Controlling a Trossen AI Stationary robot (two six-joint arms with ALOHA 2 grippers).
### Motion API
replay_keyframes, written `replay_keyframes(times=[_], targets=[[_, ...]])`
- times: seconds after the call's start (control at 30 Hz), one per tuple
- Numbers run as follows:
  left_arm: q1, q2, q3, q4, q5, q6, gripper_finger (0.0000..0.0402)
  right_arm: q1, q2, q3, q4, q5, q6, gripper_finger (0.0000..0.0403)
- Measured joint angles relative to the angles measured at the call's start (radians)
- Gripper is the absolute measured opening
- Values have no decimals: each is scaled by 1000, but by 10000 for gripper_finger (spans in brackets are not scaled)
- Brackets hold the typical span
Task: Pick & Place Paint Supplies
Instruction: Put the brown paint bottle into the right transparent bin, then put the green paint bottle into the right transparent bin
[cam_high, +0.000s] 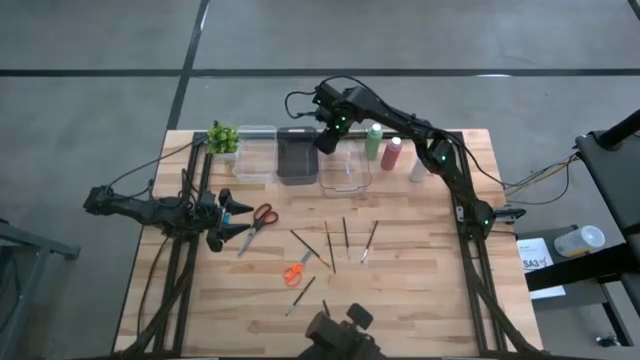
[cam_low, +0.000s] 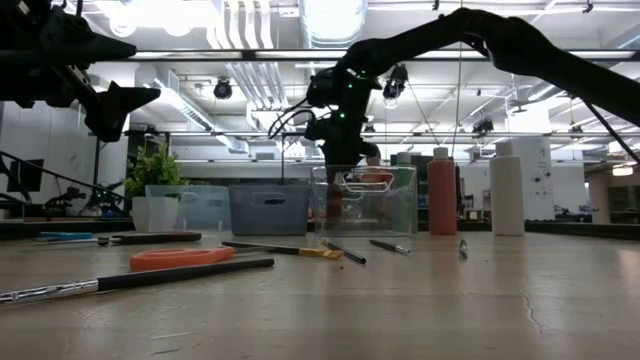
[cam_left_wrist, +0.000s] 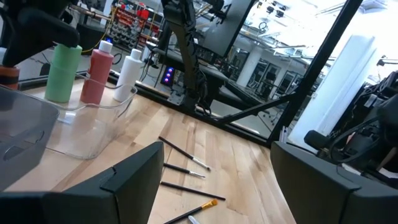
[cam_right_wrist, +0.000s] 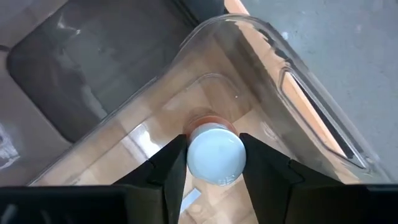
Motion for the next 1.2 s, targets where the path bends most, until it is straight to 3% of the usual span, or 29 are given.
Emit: replay_keyframes(times=[0.2,0.67,0.97,1.2], targets=[[0,0,0,0,0,0,303,-4,0,-10,1,2,3,121],[0,0,0,0,0,0,303,-3,0,-38,11,-8,26,203],[0,0,0,0,0,0,303,-3,-8,-31,8,-11,26,207],[0,0,0,0,0,0,303,-6,-102,-14,-15,-15,30,208]])
